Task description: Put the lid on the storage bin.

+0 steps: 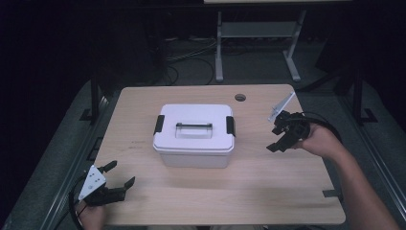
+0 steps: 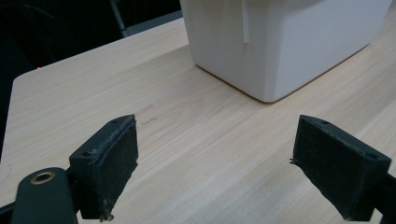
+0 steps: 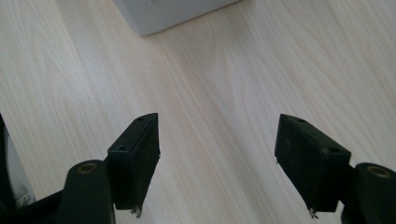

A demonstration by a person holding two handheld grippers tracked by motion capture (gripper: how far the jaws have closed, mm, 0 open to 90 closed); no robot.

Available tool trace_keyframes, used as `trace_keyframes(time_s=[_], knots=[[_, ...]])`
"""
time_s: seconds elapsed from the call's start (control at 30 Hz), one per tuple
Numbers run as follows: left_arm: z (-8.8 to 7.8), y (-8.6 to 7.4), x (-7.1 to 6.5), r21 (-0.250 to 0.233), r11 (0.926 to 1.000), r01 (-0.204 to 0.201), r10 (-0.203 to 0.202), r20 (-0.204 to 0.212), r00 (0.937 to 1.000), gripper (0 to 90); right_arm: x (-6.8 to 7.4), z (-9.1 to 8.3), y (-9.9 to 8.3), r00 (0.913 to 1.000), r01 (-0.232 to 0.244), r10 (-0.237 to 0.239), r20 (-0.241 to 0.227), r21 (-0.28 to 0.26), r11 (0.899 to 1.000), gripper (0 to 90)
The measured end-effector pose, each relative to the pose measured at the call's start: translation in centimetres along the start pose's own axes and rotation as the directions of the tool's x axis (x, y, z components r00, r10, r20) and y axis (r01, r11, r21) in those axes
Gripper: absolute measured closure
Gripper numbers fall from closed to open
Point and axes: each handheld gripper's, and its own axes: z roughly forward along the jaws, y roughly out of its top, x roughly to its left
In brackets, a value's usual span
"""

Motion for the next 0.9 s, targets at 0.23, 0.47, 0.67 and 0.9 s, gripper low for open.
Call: trace_keyframes(time_s=[0.23,0.47,0.67,0.9], knots=[[0.0,0.0,-0.1,0.000,1.0000,-0.003,0.003,-0.001,1.0000,13.5,0.2,0.1,-1.3,0.9999,-0.013,0.013,0.003,-0.013,1.000,30.0],[0.0,0.0,-0.1,0.001,1.0000,-0.004,0.004,0.001,1.0000,13.5,0.2,0.6,-3.1,0.9993,-0.038,0.038,0.000,-0.014,0.999,29.5],[0.0,0.0,-0.2,0.003,1.0000,-0.005,0.005,0.001,1.0000,13.5,0.2,1.0,-4.5,0.9983,-0.059,0.059,-0.007,-0.015,0.998,29.2],[-0.1,0.0,-0.2,-0.001,1.0000,-0.004,0.004,-0.002,1.0000,13.5,0.4,1.3,-5.8,0.9968,-0.079,0.079,-0.013,-0.013,0.997,28.7]])
